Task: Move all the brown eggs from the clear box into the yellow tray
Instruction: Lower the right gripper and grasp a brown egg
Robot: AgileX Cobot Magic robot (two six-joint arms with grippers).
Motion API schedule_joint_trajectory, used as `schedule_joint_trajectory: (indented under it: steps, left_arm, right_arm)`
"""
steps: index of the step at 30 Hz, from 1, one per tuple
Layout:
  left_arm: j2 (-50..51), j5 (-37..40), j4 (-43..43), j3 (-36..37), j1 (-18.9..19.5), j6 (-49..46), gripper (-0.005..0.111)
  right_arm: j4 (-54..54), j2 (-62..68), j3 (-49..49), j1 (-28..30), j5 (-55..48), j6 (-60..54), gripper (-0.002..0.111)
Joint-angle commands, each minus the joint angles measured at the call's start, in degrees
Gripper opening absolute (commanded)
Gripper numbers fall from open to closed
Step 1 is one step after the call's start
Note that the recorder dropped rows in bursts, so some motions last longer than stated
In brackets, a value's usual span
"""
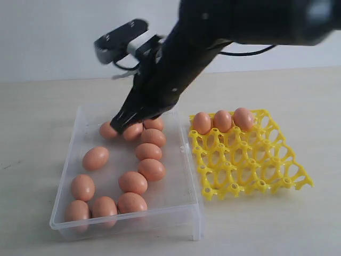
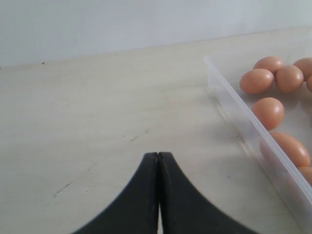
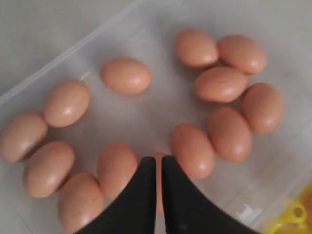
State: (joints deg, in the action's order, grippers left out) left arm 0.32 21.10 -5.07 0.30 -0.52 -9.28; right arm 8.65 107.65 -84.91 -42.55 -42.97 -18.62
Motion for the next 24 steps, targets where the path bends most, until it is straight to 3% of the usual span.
schedule_joint_trajectory:
  steps: [1,5,7,15,24]
  left_arm:
    - [-0.3,-0.4,-0.2,-0.3,-0.1,0.2,0.0]
    - [-0.3,-0.4,-0.2,-0.3,-0.1,0.2,0.0]
    - [-0.3,-0.4,-0.2,-0.3,-0.1,0.2,0.0]
    - [-0.3,-0.4,-0.2,-0.3,-0.1,0.2,0.0]
    - [-0.3,-0.4,-0.2,-0.3,-0.1,0.2,0.0]
  right_arm:
    - [5.0,9.9,-13.4,-1.4,-8.3,7.5,0.025]
    - [8.0,17.0,-21.8,-0.8,-6.7,27.1,0.054]
    - [7.9,20.0,-24.0,-0.3,-5.7,34.8,0.061]
    - [9.5,25.8,-25.2,0.1,-0.7,49.0,0.061]
    - [12.1,28.3,-25.2,0.4,1.5,52.2,0.061]
